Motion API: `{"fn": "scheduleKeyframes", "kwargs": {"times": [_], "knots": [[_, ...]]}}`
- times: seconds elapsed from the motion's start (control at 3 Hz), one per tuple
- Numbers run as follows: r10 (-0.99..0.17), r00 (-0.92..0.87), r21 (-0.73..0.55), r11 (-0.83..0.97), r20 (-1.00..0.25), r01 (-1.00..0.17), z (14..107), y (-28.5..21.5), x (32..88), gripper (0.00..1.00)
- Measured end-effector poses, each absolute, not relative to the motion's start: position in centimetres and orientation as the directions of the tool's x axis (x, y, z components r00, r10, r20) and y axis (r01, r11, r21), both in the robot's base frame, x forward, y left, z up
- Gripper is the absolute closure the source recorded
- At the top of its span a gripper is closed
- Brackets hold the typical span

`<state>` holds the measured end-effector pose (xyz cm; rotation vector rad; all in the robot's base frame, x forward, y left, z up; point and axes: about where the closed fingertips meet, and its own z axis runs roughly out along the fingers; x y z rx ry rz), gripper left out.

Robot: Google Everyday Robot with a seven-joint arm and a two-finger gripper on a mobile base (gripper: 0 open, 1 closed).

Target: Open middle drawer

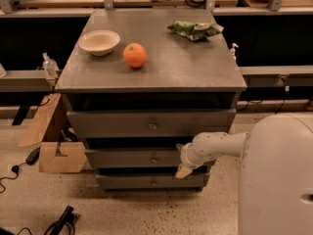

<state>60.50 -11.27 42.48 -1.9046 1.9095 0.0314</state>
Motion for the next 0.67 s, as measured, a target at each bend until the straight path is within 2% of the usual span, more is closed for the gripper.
{"fn": "scheduleKeyframes", "kwargs": {"times": [0.33, 0.67], "knots": [[-0.948, 0.049, -0.279, 0.043, -0.314, -0.959, 42.59, -11.26, 59.82, 0.63], [-0.948, 0.048, -0.277, 0.044, -0.315, -0.96, 42.8, -11.3, 59.47, 0.86]]}}
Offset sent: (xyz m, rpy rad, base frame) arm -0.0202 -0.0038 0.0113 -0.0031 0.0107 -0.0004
